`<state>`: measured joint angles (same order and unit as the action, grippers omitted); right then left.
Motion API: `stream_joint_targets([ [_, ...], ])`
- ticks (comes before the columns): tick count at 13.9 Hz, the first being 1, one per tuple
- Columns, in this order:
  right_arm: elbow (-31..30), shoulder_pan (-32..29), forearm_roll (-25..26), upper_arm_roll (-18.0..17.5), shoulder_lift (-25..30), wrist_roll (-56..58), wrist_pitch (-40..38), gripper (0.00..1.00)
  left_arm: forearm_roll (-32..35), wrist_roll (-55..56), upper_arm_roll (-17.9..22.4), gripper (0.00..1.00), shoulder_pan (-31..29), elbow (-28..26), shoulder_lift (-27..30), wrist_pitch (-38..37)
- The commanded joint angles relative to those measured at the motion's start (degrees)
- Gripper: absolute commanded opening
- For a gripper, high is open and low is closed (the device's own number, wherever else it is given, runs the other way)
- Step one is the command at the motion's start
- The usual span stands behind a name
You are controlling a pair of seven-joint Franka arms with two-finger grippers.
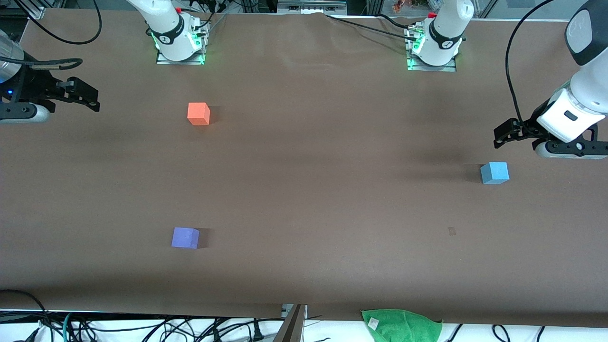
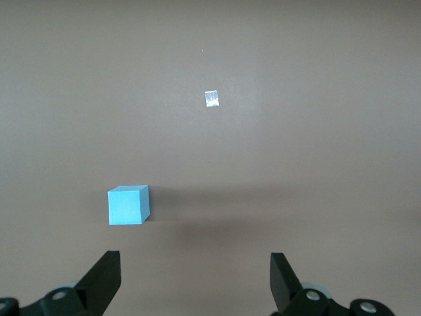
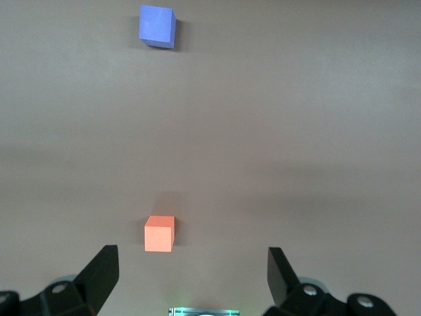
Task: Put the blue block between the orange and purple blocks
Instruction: 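Move the left gripper toward the light blue cube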
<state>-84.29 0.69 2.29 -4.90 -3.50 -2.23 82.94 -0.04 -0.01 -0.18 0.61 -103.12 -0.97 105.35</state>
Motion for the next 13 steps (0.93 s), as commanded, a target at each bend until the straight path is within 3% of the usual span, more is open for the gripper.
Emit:
stream_joint_targets([
  [1,-0.62,-0.51,-0.36,-0.2,0.42,0.65,0.65,1.0,-0.93,-0.26,-0.78,1.0,-0.87,-1.03,1.5,0.03],
  [7,-0.62,-0.51,-0.36,-0.2,0.34,0.65,0.65,1.0,-0.58,-0.34,-0.78,1.0,-0.96,-0.94,1.33,-1.45],
  [13,-0.62,-0.51,-0.36,-0.2,0.42,0.56,0.65,1.0,-0.58,-0.43,-0.7,1.0,-0.87,3.36,0.8,-5.76],
])
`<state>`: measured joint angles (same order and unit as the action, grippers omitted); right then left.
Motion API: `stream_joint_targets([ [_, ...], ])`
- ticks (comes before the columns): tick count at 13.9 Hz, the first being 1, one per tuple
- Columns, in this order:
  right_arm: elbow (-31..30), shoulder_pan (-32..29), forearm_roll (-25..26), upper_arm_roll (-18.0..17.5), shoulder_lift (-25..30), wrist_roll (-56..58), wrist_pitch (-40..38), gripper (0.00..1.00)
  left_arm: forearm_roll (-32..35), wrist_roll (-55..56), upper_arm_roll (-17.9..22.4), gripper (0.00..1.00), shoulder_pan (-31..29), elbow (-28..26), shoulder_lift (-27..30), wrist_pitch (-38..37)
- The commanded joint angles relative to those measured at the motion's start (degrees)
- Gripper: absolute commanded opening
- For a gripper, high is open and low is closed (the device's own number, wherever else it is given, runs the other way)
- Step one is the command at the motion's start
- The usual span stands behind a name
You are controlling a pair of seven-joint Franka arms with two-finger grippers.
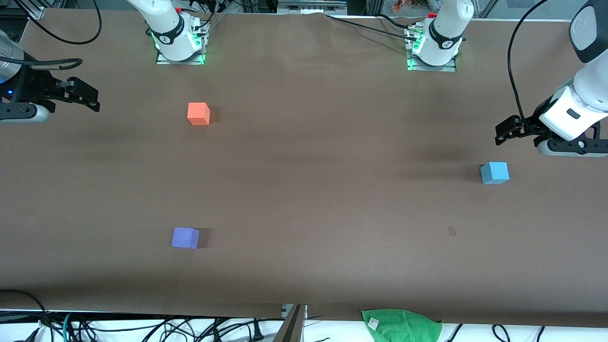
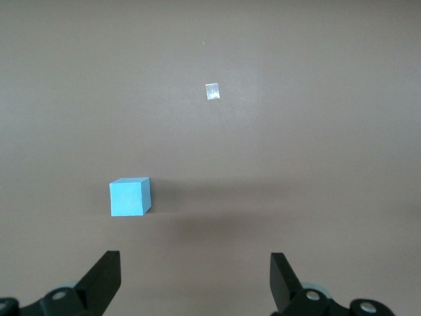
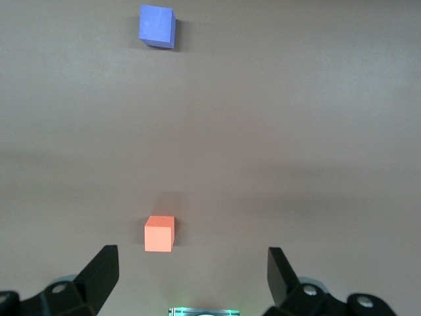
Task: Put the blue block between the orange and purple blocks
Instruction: 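Move the left gripper toward the light blue cube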
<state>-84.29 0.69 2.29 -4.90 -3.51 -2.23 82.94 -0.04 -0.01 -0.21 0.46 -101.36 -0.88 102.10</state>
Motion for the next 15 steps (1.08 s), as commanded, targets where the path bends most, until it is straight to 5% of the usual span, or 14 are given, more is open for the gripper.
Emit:
stream_joint_targets([
  [1,-0.61,-0.52,-0.36,-0.2,0.43,0.56,0.64,1.0,-0.58,-0.43,-0.76,1.0,-0.72,2.04,0.7,-4.17],
  [15,-0.61,-0.52,-0.36,-0.2,0.35,0.56,0.64,1.0,3.46,-1.75,-0.15,1.0,-5.72,1.96,-6.31,-8.5],
])
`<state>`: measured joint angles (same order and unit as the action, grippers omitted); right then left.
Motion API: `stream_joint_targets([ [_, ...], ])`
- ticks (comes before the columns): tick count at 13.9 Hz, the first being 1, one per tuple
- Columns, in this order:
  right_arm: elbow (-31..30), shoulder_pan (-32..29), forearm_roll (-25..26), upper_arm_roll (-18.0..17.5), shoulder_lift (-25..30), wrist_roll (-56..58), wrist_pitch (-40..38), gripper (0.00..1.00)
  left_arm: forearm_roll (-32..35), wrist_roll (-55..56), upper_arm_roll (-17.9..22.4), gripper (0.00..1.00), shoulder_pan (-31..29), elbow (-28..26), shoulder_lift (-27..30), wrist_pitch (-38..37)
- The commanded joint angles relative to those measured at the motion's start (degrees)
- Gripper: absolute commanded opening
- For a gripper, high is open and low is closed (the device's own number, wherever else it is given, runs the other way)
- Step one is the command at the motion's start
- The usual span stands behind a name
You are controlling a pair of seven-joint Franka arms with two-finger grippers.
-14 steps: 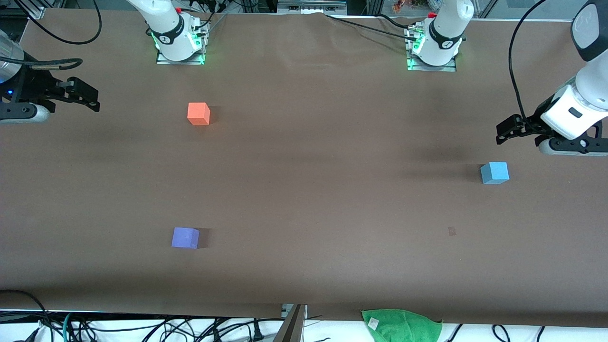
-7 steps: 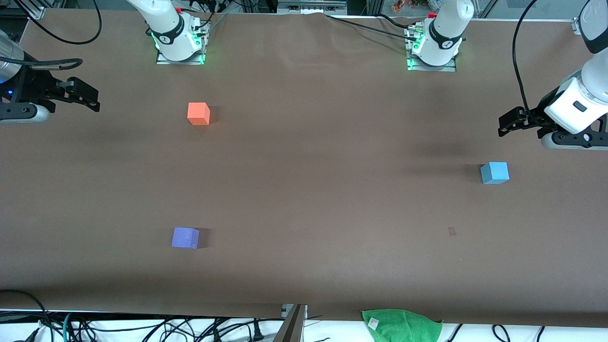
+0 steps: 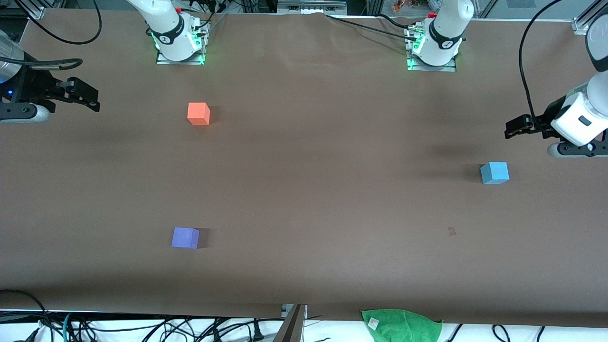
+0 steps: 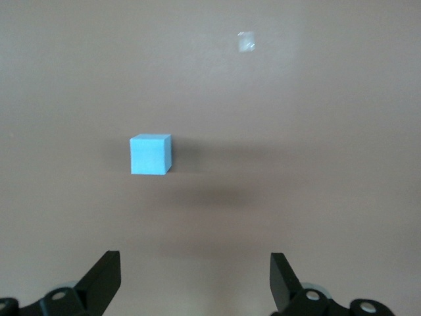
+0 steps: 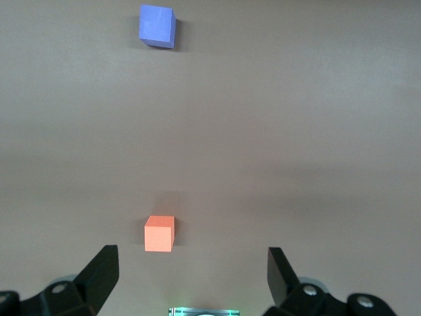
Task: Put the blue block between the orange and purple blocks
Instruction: 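Lower the left gripper and grasp the light blue cube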
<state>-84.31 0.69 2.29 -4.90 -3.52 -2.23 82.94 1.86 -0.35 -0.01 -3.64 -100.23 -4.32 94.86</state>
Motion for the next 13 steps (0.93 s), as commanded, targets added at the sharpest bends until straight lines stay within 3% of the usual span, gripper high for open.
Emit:
stream_joint_targets([
  [1,-0.59,-0.52,-0.35,-0.2,0.36,0.56,0.64,1.0,2.62,-2.71,-0.34,1.0,-2.86,0.83,-4.27,-1.17],
  [5,-0.59,-0.52,-0.35,-0.2,0.45,0.56,0.64,1.0,2.89,-8.87,-0.43,1.0,-7.17,-1.18,-11.48,3.3],
  [9,-0.59,-0.52,-0.44,-0.2,0.36,0.56,0.64,1.0,3.15,-10.1,-0.34,1.0,-8.32,-15.05,-12.81,26.11],
  [13,-0.59,-0.6,-0.44,-0.2,0.36,0.56,0.64,1.0,3.42,-13.44,-0.34,1.0,-10.77,-17.19,-17.55,36.35],
])
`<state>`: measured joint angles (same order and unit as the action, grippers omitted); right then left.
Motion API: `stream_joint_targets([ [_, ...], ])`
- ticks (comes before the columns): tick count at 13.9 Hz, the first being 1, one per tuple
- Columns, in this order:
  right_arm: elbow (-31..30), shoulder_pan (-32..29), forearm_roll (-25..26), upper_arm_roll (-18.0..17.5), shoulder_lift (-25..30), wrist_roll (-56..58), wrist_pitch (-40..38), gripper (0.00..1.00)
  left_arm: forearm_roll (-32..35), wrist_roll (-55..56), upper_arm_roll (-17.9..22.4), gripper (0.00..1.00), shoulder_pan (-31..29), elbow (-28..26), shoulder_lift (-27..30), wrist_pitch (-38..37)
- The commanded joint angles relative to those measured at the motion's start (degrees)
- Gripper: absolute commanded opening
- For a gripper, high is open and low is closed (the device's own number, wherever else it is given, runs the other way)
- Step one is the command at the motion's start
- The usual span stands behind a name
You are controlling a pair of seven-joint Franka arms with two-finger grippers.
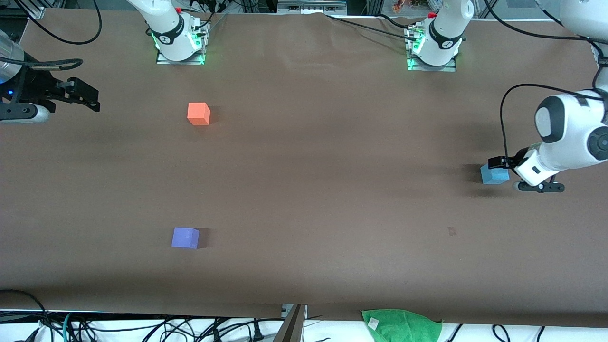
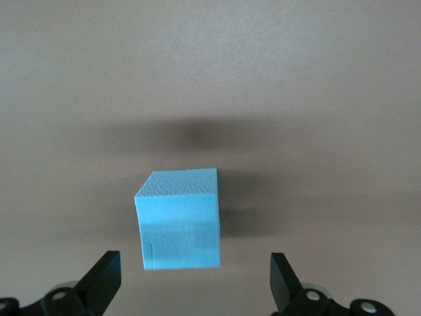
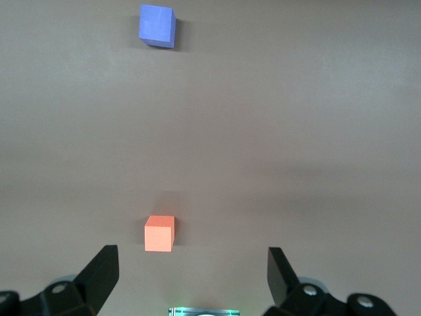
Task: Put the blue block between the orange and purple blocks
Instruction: 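Lower the left gripper and grasp the light blue cube, then carry the blue cube with the left gripper to the table middle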
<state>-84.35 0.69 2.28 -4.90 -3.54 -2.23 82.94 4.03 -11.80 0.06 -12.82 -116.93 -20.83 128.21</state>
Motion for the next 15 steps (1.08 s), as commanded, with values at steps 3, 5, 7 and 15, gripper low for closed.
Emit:
stream_joint_targets([
  [3,-0.56,-0.51,-0.6,-0.2,0.37,0.56,0.64,1.0,1.15,-3.06,-0.5,1.0,-2.03,-1.81,-3.42,7.22],
  [5,-0.56,-0.51,-0.61,-0.2,0.37,0.56,0.64,1.0,1.24,-3.14,-0.5,0.98,-2.03,-1.99,-5.0,8.02],
  [7,-0.56,-0.6,-0.61,-0.2,0.37,0.56,0.64,1.0,1.24,-4.45,-0.5,0.58,-2.03,-1.99,-6.24,8.37],
  [15,-0.56,-0.6,-0.61,-0.2,0.37,0.56,0.64,1.0,1.15,-6.23,-4.52,0.08,-0.8,3.97,0.42,-3.36],
])
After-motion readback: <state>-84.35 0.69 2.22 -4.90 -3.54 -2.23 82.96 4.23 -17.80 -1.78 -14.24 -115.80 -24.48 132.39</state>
